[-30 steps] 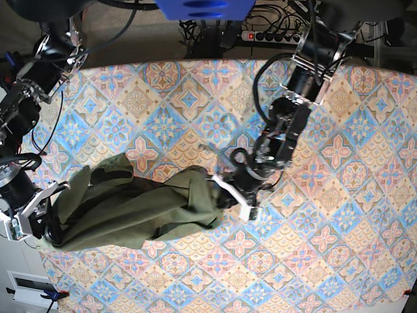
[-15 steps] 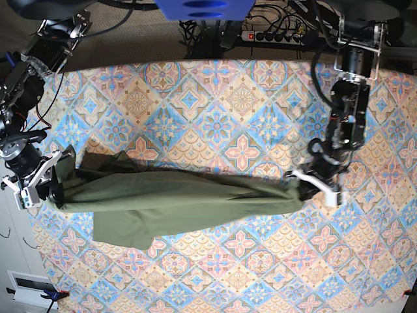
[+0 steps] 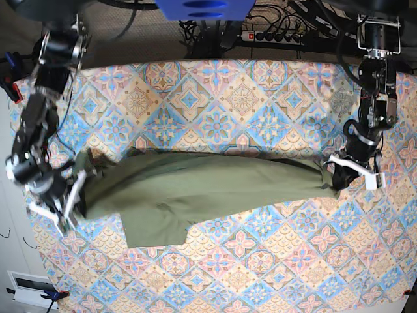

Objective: Layout the t-shirt on the table in an organized manner, then fold the t-shirt properly
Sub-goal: 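Stretch the shirt lengthwise between both grippers and lay it down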

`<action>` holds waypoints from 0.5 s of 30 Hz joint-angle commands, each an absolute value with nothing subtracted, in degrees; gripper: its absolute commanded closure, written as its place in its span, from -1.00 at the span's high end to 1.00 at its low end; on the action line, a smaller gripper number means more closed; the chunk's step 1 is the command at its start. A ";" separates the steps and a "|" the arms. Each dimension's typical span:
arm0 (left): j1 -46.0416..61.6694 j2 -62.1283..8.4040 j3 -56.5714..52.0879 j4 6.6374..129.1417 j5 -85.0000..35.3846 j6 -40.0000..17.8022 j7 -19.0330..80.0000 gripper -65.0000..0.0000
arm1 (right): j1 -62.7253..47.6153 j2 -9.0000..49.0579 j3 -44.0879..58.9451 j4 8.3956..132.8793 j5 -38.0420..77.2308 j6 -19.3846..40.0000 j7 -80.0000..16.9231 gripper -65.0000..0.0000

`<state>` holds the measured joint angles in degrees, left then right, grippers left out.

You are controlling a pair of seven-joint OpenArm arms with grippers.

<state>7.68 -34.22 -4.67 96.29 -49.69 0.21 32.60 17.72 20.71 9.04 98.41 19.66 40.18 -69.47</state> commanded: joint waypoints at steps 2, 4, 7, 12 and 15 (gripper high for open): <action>8.04 -35.30 -5.49 98.24 -49.63 0.22 31.16 -1.00 | 21.05 18.86 6.29 96.40 14.99 40.00 -64.66 -0.97; 9.71 -35.30 -5.67 99.65 -49.63 0.22 31.16 -1.00 | 22.99 17.01 5.32 94.90 10.24 40.00 -59.82 -0.97; 12.35 -35.30 -8.40 101.41 -49.54 0.22 31.16 -1.00 | 26.07 14.55 4.18 91.91 4.26 40.00 -56.40 -0.88; 13.93 -35.30 -9.10 102.37 -49.54 0.22 31.16 -1.00 | 26.86 14.29 1.71 89.36 1.54 40.00 -57.01 -0.44; 13.93 -35.30 -9.01 102.20 -49.45 0.22 31.16 -1.00 | 26.15 14.29 0.75 88.92 1.54 40.00 -60.79 -0.28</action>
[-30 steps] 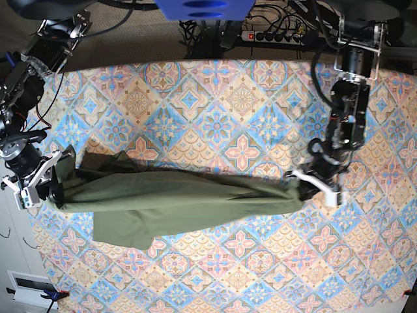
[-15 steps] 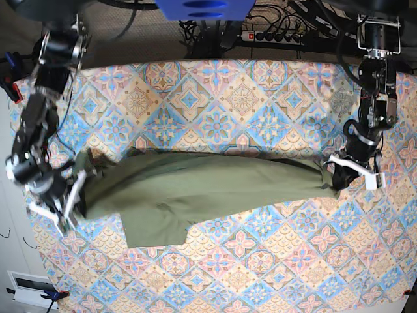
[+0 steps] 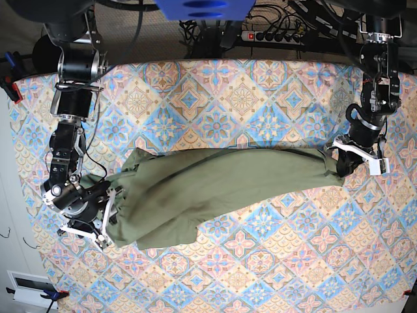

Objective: Layout the t-shirt on the table in an organized manner, then fold the t-shirt properly
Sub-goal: 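Stretch the shirt lengthwise between both grippers and lay it down, then release and regrasp the shirt edge with the right gripper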

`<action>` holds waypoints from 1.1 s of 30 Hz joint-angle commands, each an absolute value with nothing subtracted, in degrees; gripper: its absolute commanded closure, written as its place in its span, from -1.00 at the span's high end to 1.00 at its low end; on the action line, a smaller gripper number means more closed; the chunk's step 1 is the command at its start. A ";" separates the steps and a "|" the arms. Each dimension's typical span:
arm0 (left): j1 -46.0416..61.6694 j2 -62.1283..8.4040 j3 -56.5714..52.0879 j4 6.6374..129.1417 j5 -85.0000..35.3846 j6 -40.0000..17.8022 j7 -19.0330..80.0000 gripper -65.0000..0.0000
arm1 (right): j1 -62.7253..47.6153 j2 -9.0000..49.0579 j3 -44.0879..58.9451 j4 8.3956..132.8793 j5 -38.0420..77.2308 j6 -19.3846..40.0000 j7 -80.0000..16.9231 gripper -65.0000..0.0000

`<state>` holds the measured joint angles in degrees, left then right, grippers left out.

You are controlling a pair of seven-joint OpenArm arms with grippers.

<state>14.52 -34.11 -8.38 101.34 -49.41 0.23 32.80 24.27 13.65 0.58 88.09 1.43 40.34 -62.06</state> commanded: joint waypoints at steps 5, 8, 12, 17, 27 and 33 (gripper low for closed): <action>13.85 -35.30 -8.84 102.29 -49.45 0.22 31.16 -1.00 | 19.91 14.37 -2.07 93.49 1.63 40.00 -62.37 -0.23; 13.76 -35.30 -8.84 102.29 -49.45 0.22 31.16 -1.00 | 12.44 14.46 -1.19 100.44 1.63 40.00 -62.37 -0.23; 13.76 -35.30 -8.92 102.11 -49.45 0.22 31.16 -1.00 | 4.70 14.46 -1.63 104.84 1.63 40.00 -62.20 -0.22; 13.76 -35.30 -8.84 102.20 -49.45 0.22 31.16 -1.00 | 1.80 14.11 -1.63 103.08 1.71 40.00 -61.85 -0.22; 13.93 -35.30 -8.75 102.29 -49.45 0.22 31.16 -1.00 | 5.93 12.26 3.65 93.41 19.47 40.00 -61.76 -0.22; 14.02 -35.21 -8.75 102.37 -49.45 0.22 31.16 -1.00 | 10.33 9.71 8.22 83.38 23.52 40.00 -61.67 -0.22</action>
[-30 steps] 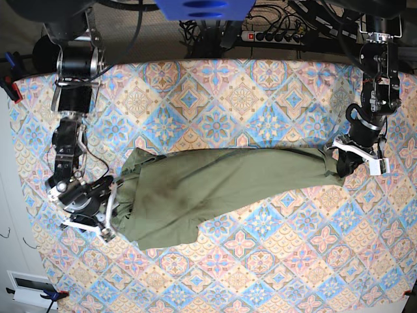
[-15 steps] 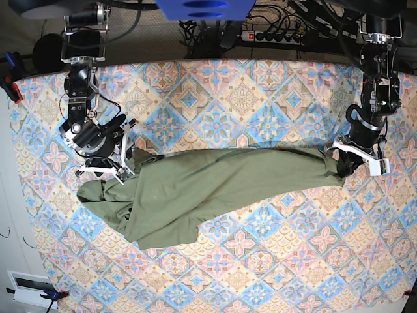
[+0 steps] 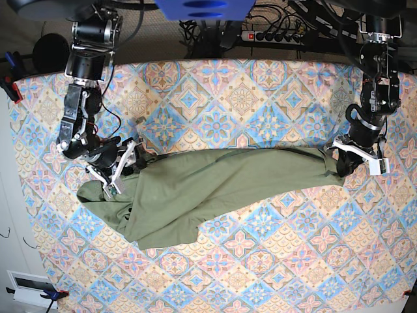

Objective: Layout the t-shirt on the table in an organized manner, then fold the t-shirt properly
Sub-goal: 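Release and regrasp the shirt edge with the right gripper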

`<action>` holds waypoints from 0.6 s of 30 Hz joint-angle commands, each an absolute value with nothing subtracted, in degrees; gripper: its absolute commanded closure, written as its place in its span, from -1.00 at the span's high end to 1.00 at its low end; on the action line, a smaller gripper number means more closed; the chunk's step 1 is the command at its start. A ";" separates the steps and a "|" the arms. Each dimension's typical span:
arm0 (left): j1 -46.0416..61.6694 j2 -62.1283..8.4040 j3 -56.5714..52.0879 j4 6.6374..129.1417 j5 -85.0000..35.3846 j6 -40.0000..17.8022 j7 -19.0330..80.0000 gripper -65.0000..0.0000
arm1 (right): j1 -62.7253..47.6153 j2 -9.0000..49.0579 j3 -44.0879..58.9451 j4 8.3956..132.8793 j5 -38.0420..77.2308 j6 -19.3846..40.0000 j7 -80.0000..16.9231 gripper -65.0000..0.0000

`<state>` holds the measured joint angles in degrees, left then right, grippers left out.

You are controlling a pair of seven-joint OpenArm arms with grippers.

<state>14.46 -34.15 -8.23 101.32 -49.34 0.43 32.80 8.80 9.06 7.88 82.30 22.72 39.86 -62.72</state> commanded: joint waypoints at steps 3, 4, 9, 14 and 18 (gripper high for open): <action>14.02 -35.12 -8.75 102.37 -49.45 0.22 31.16 -1.00 | 12.26 9.27 8.22 80.75 23.52 40.00 -60.79 -0.21; 14.02 -35.12 -8.75 102.37 -49.45 0.22 31.16 -1.00 | 12.62 9.27 7.96 79.69 23.52 40.00 -60.00 -0.21; 14.02 -35.03 -8.75 102.37 -49.36 0.22 31.16 -1.00 | 13.23 8.13 7.87 76.26 23.52 40.00 -58.95 -0.24; 14.02 -35.12 -8.75 102.11 -49.36 0.22 31.16 -1.00 | 12.79 7.16 7.87 76.70 25.71 40.00 -60.79 -0.72; 13.93 -35.21 -8.75 102.02 -49.36 0.22 31.16 -1.00 | 12.70 7.16 7.78 77.76 33.80 40.00 -66.07 -0.86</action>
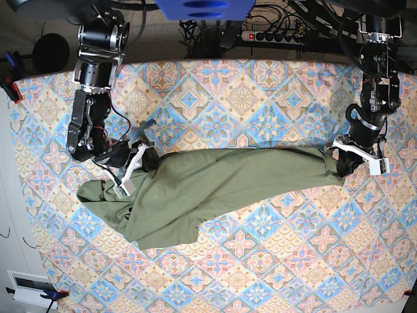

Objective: Layout the t-shirt on the table in an organized manner, then fold the t-shirt properly
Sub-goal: 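Release and regrasp the shirt edge with the right gripper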

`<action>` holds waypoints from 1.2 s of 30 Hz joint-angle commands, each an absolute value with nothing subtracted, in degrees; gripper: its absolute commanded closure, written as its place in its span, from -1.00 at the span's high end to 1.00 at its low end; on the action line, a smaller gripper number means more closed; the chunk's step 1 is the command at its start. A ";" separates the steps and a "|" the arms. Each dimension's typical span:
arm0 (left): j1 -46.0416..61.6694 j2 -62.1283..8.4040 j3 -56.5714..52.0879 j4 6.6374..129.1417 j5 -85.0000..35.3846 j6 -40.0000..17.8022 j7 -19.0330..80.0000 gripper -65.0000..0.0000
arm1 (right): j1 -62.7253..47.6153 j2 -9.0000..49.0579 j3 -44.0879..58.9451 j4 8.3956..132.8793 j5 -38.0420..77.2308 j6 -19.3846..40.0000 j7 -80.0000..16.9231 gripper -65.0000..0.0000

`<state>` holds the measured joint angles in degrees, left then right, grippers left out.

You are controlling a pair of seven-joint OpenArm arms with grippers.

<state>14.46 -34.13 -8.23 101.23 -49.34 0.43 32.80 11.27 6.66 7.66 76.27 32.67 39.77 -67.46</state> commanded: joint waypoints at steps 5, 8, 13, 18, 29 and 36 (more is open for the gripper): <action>13.85 -35.21 -8.92 102.02 -49.27 0.22 31.16 -1.00 | 10.95 6.90 3.21 86.46 35.56 40.00 -67.56 -0.86; 13.76 -35.21 -8.92 102.02 -48.57 0.22 31.16 -1.00 | 10.59 6.73 1.10 91.30 35.56 40.00 -67.47 -0.86; 13.76 -34.95 -8.75 102.11 -46.29 0.22 31.16 -1.00 | 10.95 4.97 4.44 90.42 35.30 40.00 -64.92 -0.62; 13.85 -34.95 -8.75 102.20 -46.29 0.22 31.16 -1.00 | 11.47 5.23 9.80 85.58 35.21 40.00 -63.87 -0.01; 13.93 -34.95 -8.66 102.20 -46.29 0.22 31.16 -1.00 | 14.37 6.81 12.00 75.56 35.21 40.00 -59.65 0.04; 13.93 -34.95 -8.66 102.37 -46.29 0.22 31.16 -1.00 | 14.37 6.90 12.00 71.52 35.21 40.00 -55.96 0.04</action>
